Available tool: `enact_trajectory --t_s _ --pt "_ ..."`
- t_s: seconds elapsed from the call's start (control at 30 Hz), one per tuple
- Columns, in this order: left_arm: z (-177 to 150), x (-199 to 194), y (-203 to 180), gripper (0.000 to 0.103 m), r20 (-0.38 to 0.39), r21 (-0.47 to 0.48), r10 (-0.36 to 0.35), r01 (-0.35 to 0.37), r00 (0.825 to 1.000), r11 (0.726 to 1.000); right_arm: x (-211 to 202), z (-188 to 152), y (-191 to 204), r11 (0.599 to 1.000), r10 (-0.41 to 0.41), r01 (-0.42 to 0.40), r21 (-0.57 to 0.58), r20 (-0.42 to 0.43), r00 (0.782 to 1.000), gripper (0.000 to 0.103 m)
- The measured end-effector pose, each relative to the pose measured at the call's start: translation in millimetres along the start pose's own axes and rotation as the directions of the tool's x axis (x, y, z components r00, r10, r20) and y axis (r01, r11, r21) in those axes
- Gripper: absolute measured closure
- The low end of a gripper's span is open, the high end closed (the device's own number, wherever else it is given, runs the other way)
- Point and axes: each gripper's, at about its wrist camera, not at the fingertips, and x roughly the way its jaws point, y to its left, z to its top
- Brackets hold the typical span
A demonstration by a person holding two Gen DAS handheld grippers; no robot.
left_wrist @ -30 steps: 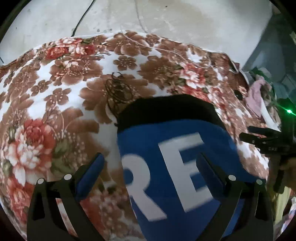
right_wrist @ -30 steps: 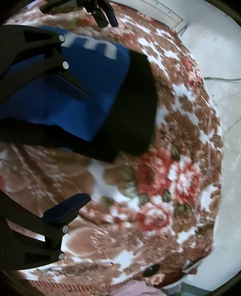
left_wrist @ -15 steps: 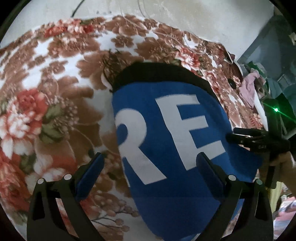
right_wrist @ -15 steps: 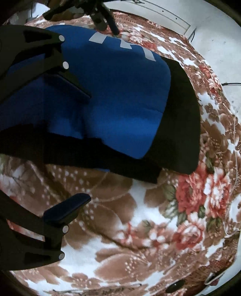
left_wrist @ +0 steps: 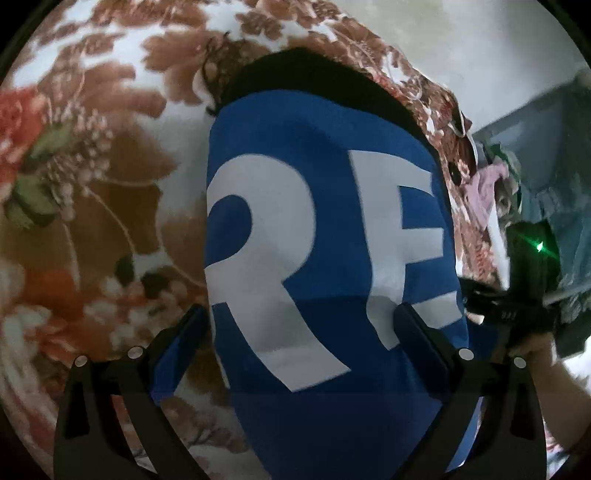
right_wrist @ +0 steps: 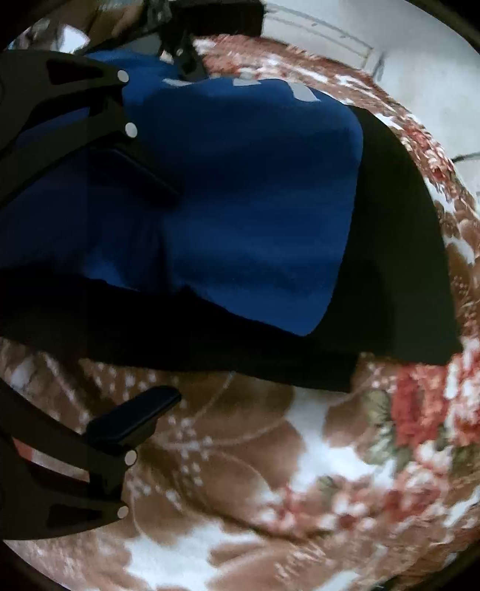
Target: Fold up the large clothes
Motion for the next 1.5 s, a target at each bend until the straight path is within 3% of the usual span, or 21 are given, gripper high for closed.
enact_trajectory --t_s 0.13,0.33,0.53,0.8,0.93,1.0,1.1,1.13,1.23,1.27,1.3,1.37,1.43,1.5 --pt "1.1 7.2 4.1 0.006 -0.024 -0.058 -0.043 0.041 0.999 0.997 12.2 1.7 -18.6 0.991 0.108 -0.104 0.088 -0.032 0.994 0.004" --pt "-0.9 1.8 -2.6 0.008 -0.018 -0.038 -0.086 0.086 0.996 0.996 -3.2 0.5 7.4 0.999 0.036 -0.036 -0.041 -0.021 0.999 0.012" --pt "-4.2 15.0 11.5 0.004 -0.020 -0.018 -0.101 0.100 0.995 0.995 5.3 -3.0 3.9 0.999 0.007 -0.006 -0.045 0.004 1.000 0.005" --pt "-1.0 15.8 12.3 0.005 -0.041 0.010 -0.096 0.096 0.995 0.995 12.1 -6.6 2.3 0.999 0.017 -0.016 -0.040 0.023 1.000 0.004" --pt "2.5 5.8 -8.5 0.021 -0.025 0.068 -0.068 0.069 0.997 0.995 5.9 -9.9 10.2 0.998 -0.006 0.008 -0.069 0.029 1.000 0.014" --pt "0.6 3.6 -9.3 0.022 -0.008 0.062 -0.068 0.068 0.998 0.996 5.9 -10.6 14.5 0.996 -0.026 0.028 -0.082 0.034 0.999 0.013" --pt "-2.6 14.8 1.5 0.018 -0.003 0.004 -0.079 0.079 0.997 0.997 19.4 -8.5 2.2 0.999 0.028 -0.028 -0.018 0.018 0.999 0.003" --pt "-2.1 19.9 6.2 0.017 -0.004 -0.026 -0.099 0.099 0.995 0.995 23.6 -7.4 -5.1 0.998 0.065 -0.065 0.005 0.019 0.998 0.003" --pt "0.0 24.9 2.9 0.018 -0.008 -0.042 -0.080 0.080 0.997 0.996 22.9 -4.4 -6.7 0.997 0.071 -0.071 0.000 -0.008 0.997 0.004" --pt "1.3 22.7 0.2 0.027 -0.015 -0.053 -0.081 0.080 0.997 0.995 21.3 -4.3 -7.0 0.997 0.076 -0.076 0.002 -0.014 0.997 0.011" --pt "2.3 19.1 -3.3 0.034 -0.017 -0.059 -0.086 0.085 0.996 0.995 16.4 -4.5 -5.6 0.995 0.100 -0.100 0.005 -0.019 0.995 0.029" --pt "3.3 -0.4 -18.0 0.059 -0.007 -0.014 -0.097 0.097 0.995 0.995 3.9 -5.1 3.0 0.995 0.098 -0.098 -0.013 -0.015 0.995 0.051" --pt "3.0 -12.8 -35.3 0.064 0.003 0.040 -0.115 0.115 0.993 0.993 -13.2 -7.8 9.0 0.997 0.059 -0.059 -0.050 -0.002 0.998 0.062" --pt "1.4 -22.0 -50.9 0.067 0.015 0.076 -0.110 0.109 0.994 0.991 -29.3 -9.9 1.2 0.998 0.067 -0.068 0.005 0.020 0.998 0.070"
